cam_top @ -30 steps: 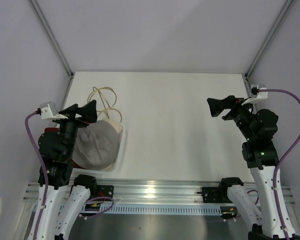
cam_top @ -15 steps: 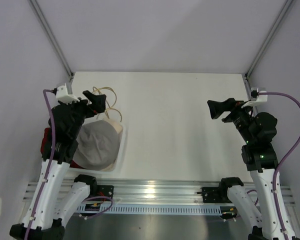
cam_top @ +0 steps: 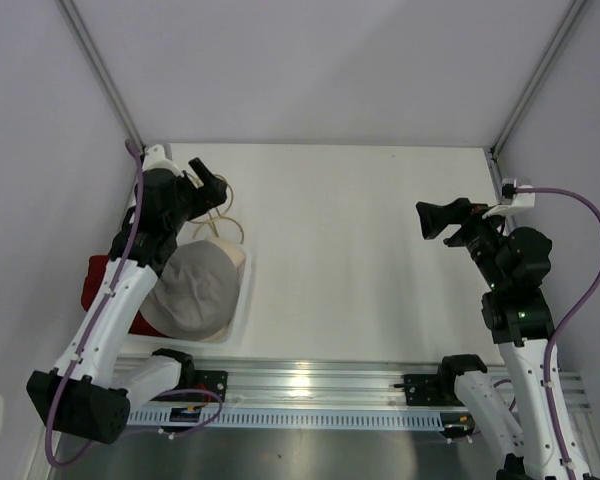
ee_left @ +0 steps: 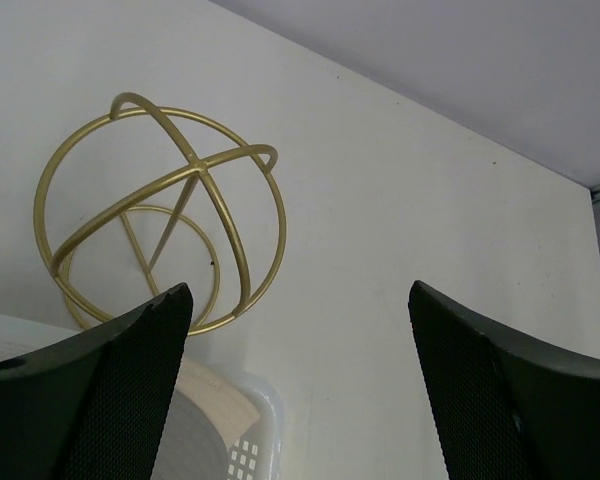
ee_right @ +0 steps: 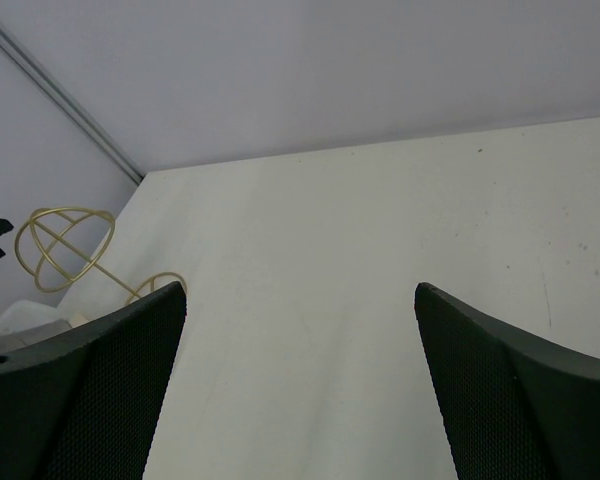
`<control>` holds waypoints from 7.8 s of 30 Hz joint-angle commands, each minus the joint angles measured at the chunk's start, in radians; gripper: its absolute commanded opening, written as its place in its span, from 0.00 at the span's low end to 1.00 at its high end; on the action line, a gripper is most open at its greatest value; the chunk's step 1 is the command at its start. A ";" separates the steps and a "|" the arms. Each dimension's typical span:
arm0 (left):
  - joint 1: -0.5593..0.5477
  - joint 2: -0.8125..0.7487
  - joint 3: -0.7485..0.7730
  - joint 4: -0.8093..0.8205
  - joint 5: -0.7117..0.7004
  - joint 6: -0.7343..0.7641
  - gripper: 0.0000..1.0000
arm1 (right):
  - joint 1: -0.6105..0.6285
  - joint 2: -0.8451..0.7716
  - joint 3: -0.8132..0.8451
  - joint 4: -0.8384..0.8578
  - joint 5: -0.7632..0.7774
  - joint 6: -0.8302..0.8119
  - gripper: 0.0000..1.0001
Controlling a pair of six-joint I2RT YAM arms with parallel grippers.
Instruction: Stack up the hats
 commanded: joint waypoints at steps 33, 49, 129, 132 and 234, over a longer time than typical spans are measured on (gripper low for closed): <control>-0.034 0.258 -0.006 0.284 -0.038 -0.034 0.01 | 0.006 0.013 0.006 0.027 0.051 0.027 0.99; -0.506 0.184 0.020 0.324 0.021 0.021 0.01 | 0.003 -0.018 0.014 -0.070 0.287 0.110 0.99; -0.250 -0.221 -0.139 -0.696 -0.306 -0.362 0.51 | 0.008 -0.012 -0.104 0.006 0.005 0.142 0.99; -0.250 -0.213 -0.131 -0.705 -0.337 -0.350 0.19 | 0.008 -0.013 -0.104 0.004 0.013 0.140 0.99; -0.276 -0.228 -0.249 -0.558 -0.380 -0.592 0.90 | 0.008 -0.056 -0.183 -0.066 -0.076 0.171 0.99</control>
